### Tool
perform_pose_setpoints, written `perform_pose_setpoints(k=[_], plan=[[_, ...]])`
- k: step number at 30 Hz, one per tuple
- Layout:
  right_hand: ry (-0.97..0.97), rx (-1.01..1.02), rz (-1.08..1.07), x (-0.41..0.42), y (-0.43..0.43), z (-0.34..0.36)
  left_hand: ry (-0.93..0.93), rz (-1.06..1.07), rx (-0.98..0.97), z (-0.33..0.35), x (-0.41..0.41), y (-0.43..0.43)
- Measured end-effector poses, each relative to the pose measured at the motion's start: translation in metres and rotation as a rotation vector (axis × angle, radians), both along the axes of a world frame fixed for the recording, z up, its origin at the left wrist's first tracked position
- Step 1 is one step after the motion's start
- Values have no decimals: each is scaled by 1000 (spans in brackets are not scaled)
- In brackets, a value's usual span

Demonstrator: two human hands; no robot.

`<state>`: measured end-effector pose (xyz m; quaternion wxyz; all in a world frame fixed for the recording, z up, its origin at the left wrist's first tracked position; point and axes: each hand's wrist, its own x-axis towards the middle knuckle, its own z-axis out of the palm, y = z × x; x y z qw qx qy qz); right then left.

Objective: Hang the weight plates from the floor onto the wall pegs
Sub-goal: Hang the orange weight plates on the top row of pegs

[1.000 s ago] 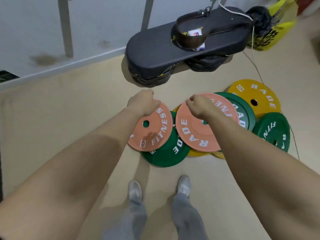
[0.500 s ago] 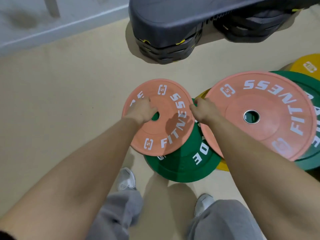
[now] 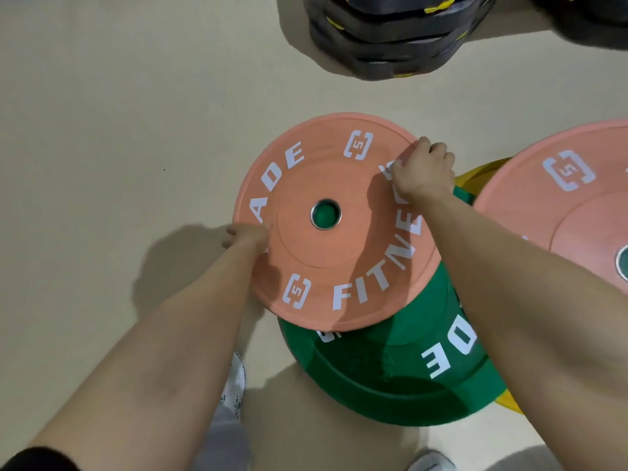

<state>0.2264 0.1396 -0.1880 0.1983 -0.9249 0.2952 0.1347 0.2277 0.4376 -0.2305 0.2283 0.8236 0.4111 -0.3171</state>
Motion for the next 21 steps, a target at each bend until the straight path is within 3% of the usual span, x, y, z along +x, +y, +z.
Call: perform_pose_setpoints(k=[9,16,21], plan=[[22,122,-220,24,-18,-29,-76,349,-263,-35,-5,41],[-49,315,-496,26,-16,-17,-24,269,-392,-33,-8,51],[-164,284,-572,17,-28,5,-111,196,-389,0,9,42]])
